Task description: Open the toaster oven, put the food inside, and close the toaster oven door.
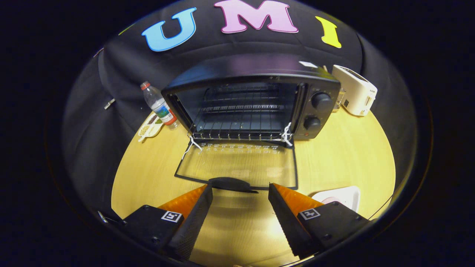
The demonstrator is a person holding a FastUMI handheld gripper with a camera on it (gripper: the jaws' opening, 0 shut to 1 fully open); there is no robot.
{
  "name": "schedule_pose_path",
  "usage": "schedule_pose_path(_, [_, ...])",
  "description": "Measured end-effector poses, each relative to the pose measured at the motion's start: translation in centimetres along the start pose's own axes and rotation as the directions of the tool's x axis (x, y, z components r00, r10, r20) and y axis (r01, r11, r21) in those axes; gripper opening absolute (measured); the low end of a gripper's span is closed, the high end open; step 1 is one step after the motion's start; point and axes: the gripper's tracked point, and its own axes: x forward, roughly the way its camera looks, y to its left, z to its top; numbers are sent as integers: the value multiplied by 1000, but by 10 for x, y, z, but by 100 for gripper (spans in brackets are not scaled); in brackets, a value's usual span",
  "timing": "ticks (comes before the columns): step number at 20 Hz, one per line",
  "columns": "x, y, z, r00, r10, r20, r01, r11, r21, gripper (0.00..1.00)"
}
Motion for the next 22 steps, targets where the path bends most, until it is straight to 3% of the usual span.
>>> schedule_pose_path(3, [-34,-58,3,1000,-21,-13,20,999,-33,98])
schedule_pose_path(7, [-78,-179,-10,977,-211,-32,212,977,19,98])
schedule_pose_path(11, [-82,-239,-47,960,-257,-109,267,960,84,97])
schedule_pose_path(15, [-60,-262,-81,950,-237,-204,255,965,65,95])
schedule_pose_path(17, [-49,-267,-91,946,-219,-240,236,971,45,86])
schedule_pose_path(18, [-44,-270,-94,944,-213,-252,229,973,34,75])
schedule_pose_path(21, [-32,-270,-96,940,-184,-287,200,979,30,68])
schedule_pose_path(22, [-28,-270,-95,938,-170,-301,189,981,33,59])
